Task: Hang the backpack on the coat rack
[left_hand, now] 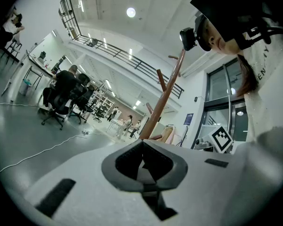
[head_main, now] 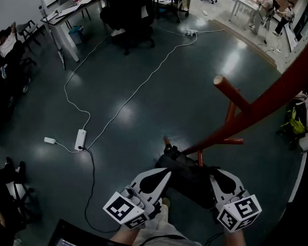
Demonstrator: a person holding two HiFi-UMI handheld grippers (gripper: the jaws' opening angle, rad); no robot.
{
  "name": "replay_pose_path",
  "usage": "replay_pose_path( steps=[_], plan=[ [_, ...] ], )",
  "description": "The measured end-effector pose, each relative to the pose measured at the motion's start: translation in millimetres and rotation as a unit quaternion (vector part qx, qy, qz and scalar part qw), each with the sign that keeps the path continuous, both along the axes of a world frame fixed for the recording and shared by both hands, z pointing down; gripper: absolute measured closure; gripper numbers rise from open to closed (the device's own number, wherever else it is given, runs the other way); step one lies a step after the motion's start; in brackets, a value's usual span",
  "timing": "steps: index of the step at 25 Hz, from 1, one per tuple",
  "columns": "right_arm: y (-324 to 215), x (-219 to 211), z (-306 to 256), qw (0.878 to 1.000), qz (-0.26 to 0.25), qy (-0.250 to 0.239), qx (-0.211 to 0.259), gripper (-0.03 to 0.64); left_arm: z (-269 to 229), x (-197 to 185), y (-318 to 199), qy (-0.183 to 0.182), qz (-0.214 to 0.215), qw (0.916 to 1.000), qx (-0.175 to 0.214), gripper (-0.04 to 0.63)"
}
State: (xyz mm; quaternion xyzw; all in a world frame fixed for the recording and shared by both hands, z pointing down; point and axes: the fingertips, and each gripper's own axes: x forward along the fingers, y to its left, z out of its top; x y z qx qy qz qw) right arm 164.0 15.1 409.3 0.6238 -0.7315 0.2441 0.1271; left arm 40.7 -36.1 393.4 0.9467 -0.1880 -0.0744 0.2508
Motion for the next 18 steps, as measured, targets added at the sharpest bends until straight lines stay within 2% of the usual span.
replay_pose_path(
  steps=[7,12,15,18],
  plan=[
    [-15,11,47,0.999,0.001,0.007,-0.051,0.566,15,-14,-17,-0.007,-0.020,0.9997,-0.010,0.586],
    [-21,19,67,0.998,0.009,0.012,-0.069,0.566,19,-21,-22,-0.007,-0.032,0.9994,-0.013,0.586],
    [-22,24,79,0.995,0.006,0.049,-0.085,0.566,20,-24,-20,-0.007,-0.033,0.9993,-0.016,0.586],
    [-15,23,100,0.986,-0.007,0.108,-0.126,0.565,19,-26,-17,-0.006,-0.031,0.9993,-0.017,0.586]
  ],
)
